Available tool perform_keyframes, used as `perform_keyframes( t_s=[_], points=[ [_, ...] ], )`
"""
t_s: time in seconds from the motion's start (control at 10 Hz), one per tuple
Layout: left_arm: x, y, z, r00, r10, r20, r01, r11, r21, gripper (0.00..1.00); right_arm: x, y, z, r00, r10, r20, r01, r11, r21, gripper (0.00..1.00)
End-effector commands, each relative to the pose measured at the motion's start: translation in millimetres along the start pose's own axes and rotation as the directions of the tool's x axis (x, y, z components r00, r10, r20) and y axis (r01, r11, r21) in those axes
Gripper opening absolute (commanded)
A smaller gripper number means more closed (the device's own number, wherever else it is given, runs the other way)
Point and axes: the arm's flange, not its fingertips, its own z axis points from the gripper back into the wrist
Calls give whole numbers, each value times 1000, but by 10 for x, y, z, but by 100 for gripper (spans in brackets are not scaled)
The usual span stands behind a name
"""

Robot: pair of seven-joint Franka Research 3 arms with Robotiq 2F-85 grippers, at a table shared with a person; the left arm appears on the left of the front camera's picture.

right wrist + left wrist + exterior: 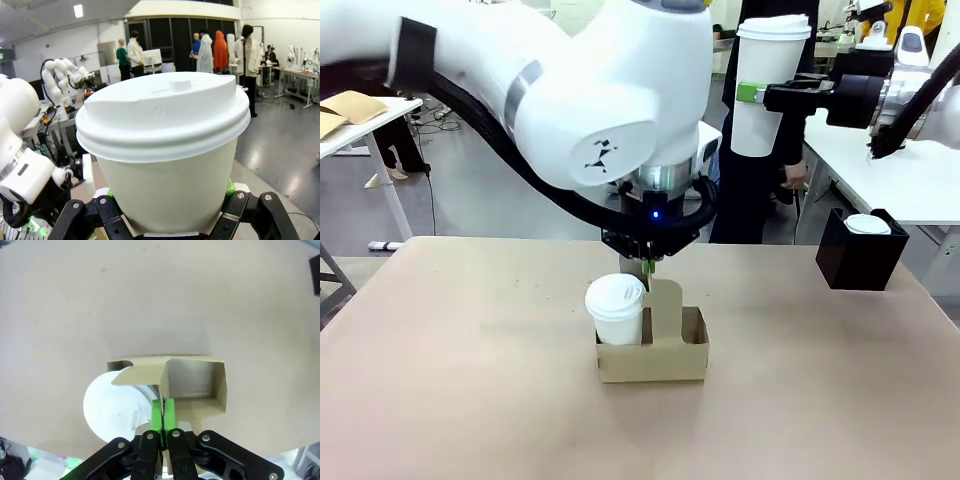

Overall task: Pour a drink into a cup and package it in a carrier.
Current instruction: Position the Cup Carrier in the center of the table, then insert the held 600 ml Paper Cup into the Cup Carrier.

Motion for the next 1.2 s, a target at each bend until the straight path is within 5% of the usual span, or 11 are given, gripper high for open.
perform_keyframes(
  t_s=[0.0, 0.2, 0.8, 0.9, 1.0, 1.1],
  points=[
    [-34, -60, -101, 1000, -5, 14, 5, 1000, 22, 2, 32, 8, -7, 1000, 19, 7, -19, 1000, -3, 81],
    [-83, -107, -115, 997, -68, 23, 66, 995, 73, 2, 32, 8, -7, 1000, 19, 7, -19, 1000, -3, 81],
    [-40, -58, -106, 1000, -24, -15, 24, 1000, 10, 2, 32, 8, -7, 1000, 19, 7, -19, 1000, -3, 81],
    [-9, -69, -83, 999, -37, -3, 37, 999, 17, 60, 32, 8, -7, 1000, 19, 7, -19, 1000, -3, 81],
    [24, 3, 32, 998, -59, -12, 59, 998, -29, 60, 32, 8, -7, 1000, 19, 7, -19, 1000, -3, 81],
    [20, 58, 166, 995, -94, -16, 93, 993, -76, 100, 0, 0, 0, 1000, 0, 0, 0, 1000, 0, 81]
  ],
)
